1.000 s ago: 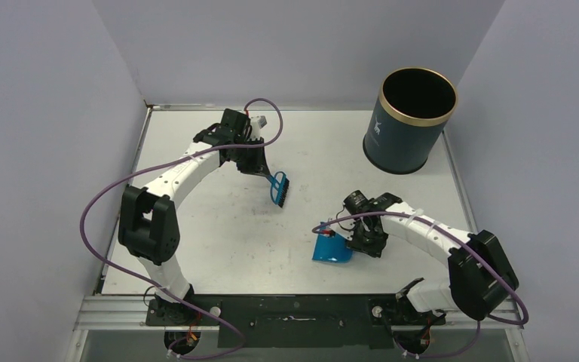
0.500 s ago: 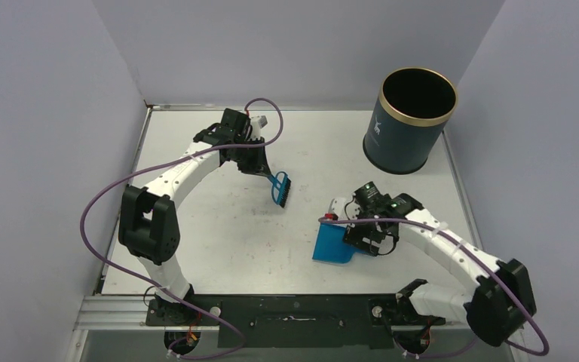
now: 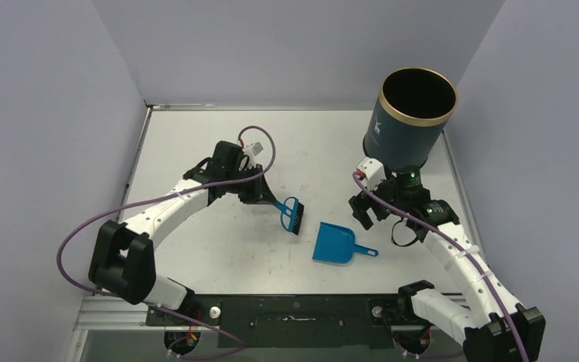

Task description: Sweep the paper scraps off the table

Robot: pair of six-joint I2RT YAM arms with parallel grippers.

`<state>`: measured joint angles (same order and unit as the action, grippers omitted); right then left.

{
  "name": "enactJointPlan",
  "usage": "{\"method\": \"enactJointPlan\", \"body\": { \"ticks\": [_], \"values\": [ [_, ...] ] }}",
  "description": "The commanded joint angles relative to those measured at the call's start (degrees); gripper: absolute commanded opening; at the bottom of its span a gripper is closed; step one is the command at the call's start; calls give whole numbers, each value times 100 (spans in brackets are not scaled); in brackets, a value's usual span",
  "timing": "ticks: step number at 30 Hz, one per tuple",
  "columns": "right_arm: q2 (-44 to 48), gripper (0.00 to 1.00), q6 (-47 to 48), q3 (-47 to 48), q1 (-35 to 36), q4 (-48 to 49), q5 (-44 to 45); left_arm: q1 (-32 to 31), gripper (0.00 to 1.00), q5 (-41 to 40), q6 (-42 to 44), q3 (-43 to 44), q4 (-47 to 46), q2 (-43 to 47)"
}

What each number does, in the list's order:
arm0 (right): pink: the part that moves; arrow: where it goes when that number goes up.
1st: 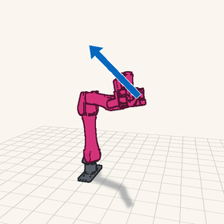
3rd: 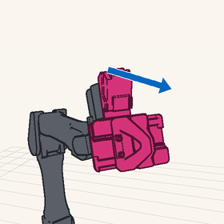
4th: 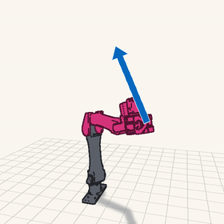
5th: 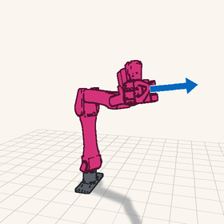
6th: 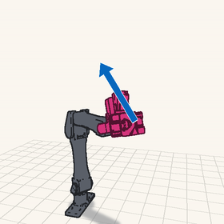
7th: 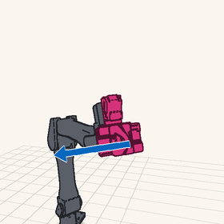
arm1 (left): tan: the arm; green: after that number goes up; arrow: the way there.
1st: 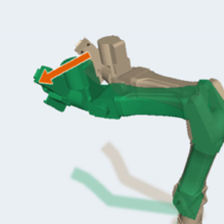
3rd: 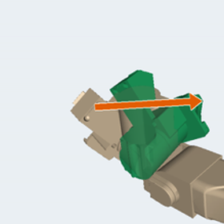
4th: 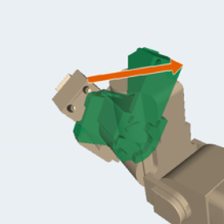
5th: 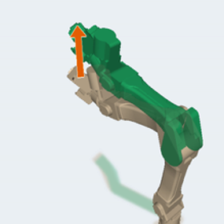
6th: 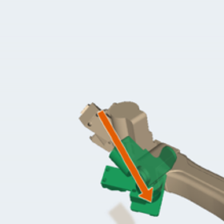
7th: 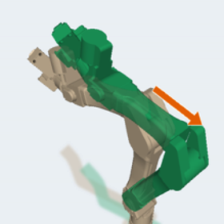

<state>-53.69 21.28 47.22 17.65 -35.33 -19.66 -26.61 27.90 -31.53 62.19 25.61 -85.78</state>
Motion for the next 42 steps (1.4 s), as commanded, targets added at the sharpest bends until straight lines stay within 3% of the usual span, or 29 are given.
{"method": "enactJointPlan", "body": {
  "ticks": [1,7,15,19,23,27,30,37,42],
  "values": [
    [-431,90,-199,-154,-334,556,-1405,83,0,490,-879,-766,-1141,806],
    [-330,90,-27,-269,-452,630,-1636,67,0,751,-1808,-2063,-2406,1342],
    [-310,90,8,-277,-487,634,-1682,33,0,292,-1538,-2455,-1829,1368],
    [-320,90,34,-275,-483,613,-1681,26,9,282,-1380,-2406,-1461,1357],
    [-300,90,34,-282,-483,615,-1664,-7,33,-31,-1144,-2287,-671,1433],
    [-273,90,58,-288,-488,606,-1662,-13,38,-118,-1065,-2321,-266,1670],
    [-265,90,74,-284,-487,580,-1657,6,40,-434,-790,-2033,458,1809],
    [-230,90,105,-289,-492,559,-1663,-273,41,-2587,547,-368,2868,1519],
    [-250,90,105,-284,-523,554,-1667,-425,41,-3453,960,374,2969,1428]
  ]
}}
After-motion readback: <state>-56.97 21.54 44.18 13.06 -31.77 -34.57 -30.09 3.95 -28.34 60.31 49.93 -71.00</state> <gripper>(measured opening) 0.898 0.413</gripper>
